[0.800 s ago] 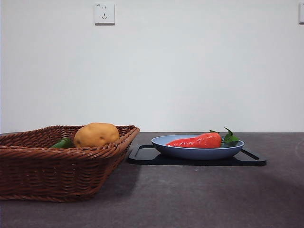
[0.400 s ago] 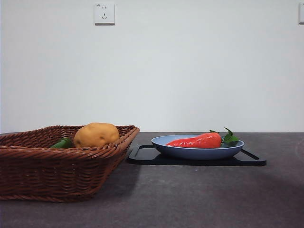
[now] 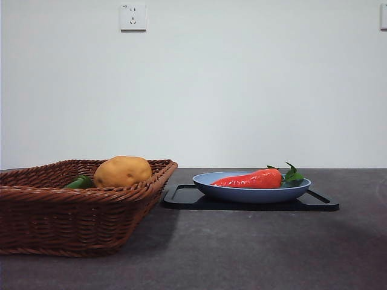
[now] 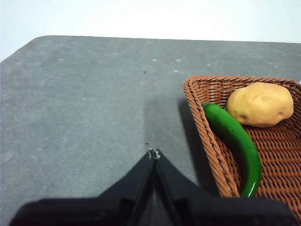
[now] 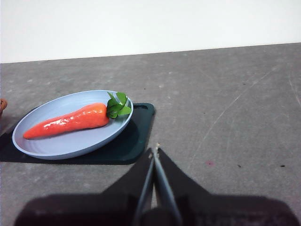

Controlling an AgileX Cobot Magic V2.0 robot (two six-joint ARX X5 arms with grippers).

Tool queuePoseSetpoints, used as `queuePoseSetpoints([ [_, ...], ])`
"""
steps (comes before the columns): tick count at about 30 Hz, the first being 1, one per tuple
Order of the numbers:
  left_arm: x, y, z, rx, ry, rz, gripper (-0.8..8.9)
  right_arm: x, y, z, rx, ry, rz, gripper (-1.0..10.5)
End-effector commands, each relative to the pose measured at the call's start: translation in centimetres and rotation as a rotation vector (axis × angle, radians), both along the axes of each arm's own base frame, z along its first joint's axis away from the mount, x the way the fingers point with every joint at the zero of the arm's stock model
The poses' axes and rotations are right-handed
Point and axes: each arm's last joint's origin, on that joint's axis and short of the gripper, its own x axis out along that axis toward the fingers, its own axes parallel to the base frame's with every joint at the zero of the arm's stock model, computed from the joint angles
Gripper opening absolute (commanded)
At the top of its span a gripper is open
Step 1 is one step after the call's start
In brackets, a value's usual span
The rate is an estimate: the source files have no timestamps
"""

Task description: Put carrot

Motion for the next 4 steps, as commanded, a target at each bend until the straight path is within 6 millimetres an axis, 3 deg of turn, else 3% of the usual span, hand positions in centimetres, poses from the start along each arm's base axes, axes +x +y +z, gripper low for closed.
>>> queuePoseSetpoints([
  [1,0.04,0.01,-0.25,-0.006,0.001,0.004,0.08,0.02,0.0,-0.02,0.01,-0.007,-0.003,0.1],
  [4,0.04,0.01,-0.25,-0.006,0.001,0.004,0.08,0.02,0.0,-0.02,0.01,-0.007,-0.003,0.1],
])
